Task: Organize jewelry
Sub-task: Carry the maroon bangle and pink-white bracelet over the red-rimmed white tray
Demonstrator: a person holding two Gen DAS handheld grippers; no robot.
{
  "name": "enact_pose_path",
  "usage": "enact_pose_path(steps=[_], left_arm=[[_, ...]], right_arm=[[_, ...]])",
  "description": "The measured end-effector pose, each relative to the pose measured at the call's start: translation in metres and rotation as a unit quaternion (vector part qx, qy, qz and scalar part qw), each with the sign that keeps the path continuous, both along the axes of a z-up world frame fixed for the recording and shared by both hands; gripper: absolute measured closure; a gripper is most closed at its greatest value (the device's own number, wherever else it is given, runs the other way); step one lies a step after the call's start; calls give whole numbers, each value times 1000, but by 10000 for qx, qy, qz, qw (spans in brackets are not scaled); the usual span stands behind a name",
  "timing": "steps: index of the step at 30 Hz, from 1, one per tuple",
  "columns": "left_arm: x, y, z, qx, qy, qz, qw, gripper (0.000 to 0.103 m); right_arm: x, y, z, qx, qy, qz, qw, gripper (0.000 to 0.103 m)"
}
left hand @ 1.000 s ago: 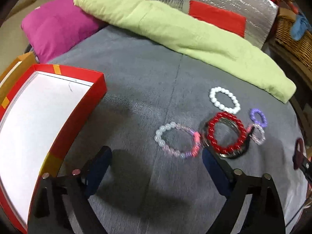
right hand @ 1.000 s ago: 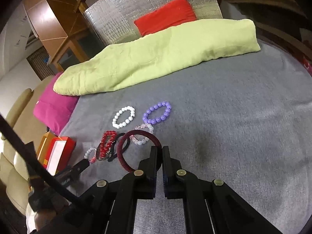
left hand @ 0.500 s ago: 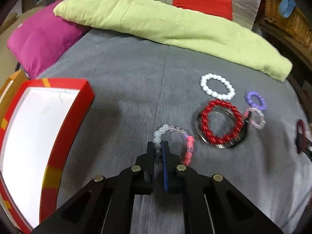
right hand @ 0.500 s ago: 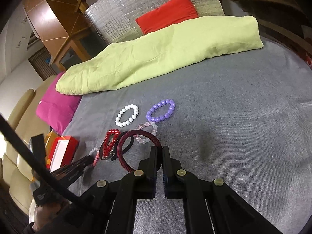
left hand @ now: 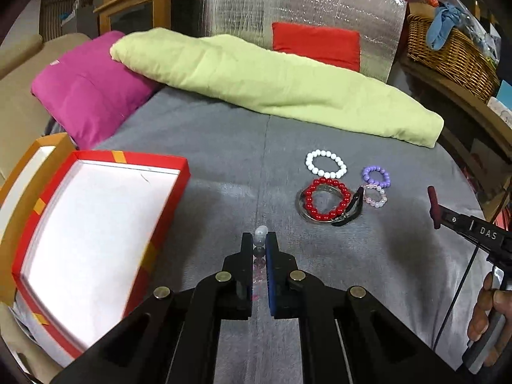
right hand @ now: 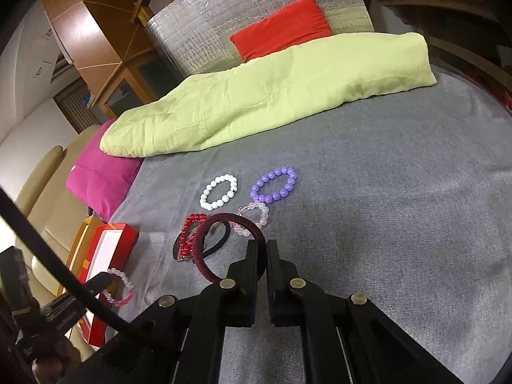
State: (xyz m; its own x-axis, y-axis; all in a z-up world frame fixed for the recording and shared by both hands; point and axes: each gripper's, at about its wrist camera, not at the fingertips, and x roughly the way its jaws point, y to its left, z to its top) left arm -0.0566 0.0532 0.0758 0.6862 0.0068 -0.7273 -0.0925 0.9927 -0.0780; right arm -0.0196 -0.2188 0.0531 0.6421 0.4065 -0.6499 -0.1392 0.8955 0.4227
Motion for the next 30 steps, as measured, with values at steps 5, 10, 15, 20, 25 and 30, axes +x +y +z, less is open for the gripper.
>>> enact_pose_path(steps=[5, 10, 15, 20, 25, 30], left_arm=[[-10, 11, 8, 28, -75, 142, 9999, 95], [-27, 37, 20, -23, -221, 309, 9993, 95], [-47, 83, 31, -55, -376, 635, 9973, 95], [-60, 127, 30, -129, -397, 927, 9948, 95], [-65, 161, 21, -247, -344, 1116, 9928, 95], [-69, 186, 12, -371, -318, 1263, 9908, 95]], right_arm=[[-1, 6, -2, -102, 7, 79, 9999, 98], [-4, 12, -8, -294, 53, 118, 9995, 98], [-13, 23, -9, -399, 92, 170, 9990, 98], [-33, 64, -4, -551, 58, 616, 9966, 98], [-47, 121, 11, -562, -66, 1127, 9920, 98], [-49, 189, 24, -663, -183, 1682, 9834, 98]])
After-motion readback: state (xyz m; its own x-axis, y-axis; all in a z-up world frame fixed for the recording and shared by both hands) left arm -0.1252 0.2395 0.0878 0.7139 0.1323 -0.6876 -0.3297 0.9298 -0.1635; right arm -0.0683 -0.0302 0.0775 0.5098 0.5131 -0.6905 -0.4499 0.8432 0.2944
